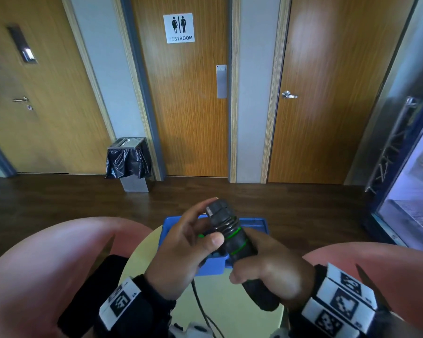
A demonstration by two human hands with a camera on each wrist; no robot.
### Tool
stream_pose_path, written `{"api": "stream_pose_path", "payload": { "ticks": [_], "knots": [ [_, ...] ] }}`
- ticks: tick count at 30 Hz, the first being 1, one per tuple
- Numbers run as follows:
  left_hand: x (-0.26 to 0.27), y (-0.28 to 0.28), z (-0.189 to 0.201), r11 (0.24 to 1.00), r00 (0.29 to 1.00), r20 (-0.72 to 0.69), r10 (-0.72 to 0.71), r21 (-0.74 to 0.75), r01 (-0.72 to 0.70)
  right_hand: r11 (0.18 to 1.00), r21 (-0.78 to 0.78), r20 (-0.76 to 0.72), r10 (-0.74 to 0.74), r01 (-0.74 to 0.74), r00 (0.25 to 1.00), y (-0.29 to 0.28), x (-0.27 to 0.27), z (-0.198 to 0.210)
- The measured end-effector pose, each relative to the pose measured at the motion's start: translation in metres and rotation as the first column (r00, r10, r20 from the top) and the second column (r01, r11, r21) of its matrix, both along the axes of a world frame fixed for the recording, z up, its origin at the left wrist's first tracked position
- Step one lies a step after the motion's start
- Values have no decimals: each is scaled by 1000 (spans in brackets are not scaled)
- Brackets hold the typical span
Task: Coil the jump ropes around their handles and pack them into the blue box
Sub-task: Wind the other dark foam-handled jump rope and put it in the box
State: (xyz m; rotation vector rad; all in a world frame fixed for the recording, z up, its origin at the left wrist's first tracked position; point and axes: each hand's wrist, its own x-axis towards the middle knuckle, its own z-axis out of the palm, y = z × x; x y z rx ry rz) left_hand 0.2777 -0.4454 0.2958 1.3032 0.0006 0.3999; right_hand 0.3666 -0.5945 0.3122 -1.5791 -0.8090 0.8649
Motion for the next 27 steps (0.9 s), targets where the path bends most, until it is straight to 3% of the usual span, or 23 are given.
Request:
{"api": "stream_pose_path", "payload": {
  "ticks": [6, 9, 15, 18, 23, 25, 27],
  "knots": [
    [-2, 1, -2, 993, 997, 77, 16, 117, -25, 960, 152, -175, 261, -235, 949, -6, -6, 16],
    [-2, 4, 10, 976, 999, 23, 34, 214, -38, 968, 168, -246, 226, -188, 942, -6, -4, 17],
    [2, 15, 19, 879, 972, -37, 231, 437, -192, 984, 172, -291, 100, -51, 952, -4, 4, 10],
    [5, 14, 16, 890, 969, 3, 248, 394, -229, 987, 157, -363, 93, -37, 927, -2, 8, 3],
    [16, 5, 1, 980, 980, -73, 186, 85, -180, 975, 202, -509, 189, -97, 839, -2, 8, -1],
    [20, 1, -1, 991, 988, -78, 132, 6, -132, 965, 221, -579, 248, -143, 777, -3, 9, 0],
    [22, -4, 1, 995, 994, -54, 97, -20, -98, 941, 261, -666, 336, -213, 666, -4, 9, 2]
  ]
}}
